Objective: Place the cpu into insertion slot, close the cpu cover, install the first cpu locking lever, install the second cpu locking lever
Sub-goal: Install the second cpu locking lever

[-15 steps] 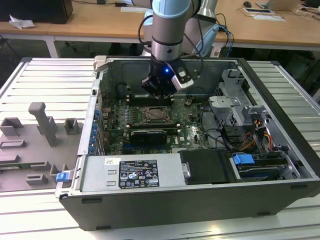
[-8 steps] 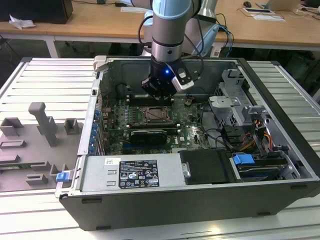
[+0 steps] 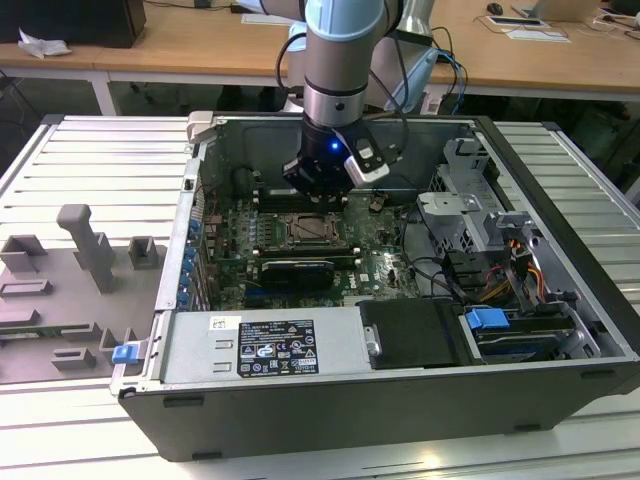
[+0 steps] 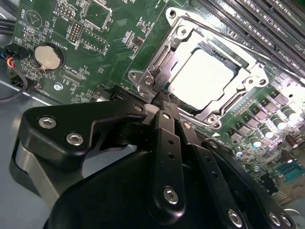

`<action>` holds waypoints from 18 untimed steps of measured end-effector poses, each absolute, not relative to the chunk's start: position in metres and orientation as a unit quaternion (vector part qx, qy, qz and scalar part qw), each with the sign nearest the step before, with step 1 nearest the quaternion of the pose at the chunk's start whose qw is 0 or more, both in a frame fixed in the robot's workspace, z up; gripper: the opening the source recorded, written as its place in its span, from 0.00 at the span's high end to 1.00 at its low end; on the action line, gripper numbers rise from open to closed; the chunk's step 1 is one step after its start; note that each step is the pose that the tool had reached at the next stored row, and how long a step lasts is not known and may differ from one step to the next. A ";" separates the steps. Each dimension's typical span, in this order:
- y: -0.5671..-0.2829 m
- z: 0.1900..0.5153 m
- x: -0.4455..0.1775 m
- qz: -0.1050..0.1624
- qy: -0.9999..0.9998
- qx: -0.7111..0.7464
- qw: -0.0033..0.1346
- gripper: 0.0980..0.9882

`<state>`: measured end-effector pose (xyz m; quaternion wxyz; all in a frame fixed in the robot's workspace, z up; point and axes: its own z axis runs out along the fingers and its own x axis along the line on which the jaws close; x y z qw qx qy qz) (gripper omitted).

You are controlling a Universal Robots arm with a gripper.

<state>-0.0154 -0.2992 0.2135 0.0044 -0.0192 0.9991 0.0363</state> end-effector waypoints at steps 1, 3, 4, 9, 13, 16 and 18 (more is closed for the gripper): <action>-0.300 0.214 -0.015 0.036 0.999 -0.019 0.004 0.99; -0.300 0.214 -0.015 0.036 0.999 -0.019 0.004 0.99; -0.301 0.214 -0.015 0.036 0.999 -0.019 0.004 0.99; -0.301 0.230 -0.015 0.036 0.999 -0.019 0.004 0.99; -0.302 0.233 -0.015 0.036 0.999 -0.019 0.004 0.99; -0.305 0.233 -0.015 0.036 0.999 -0.019 0.004 0.99; -0.308 0.233 -0.015 0.036 0.999 -0.019 0.004 0.99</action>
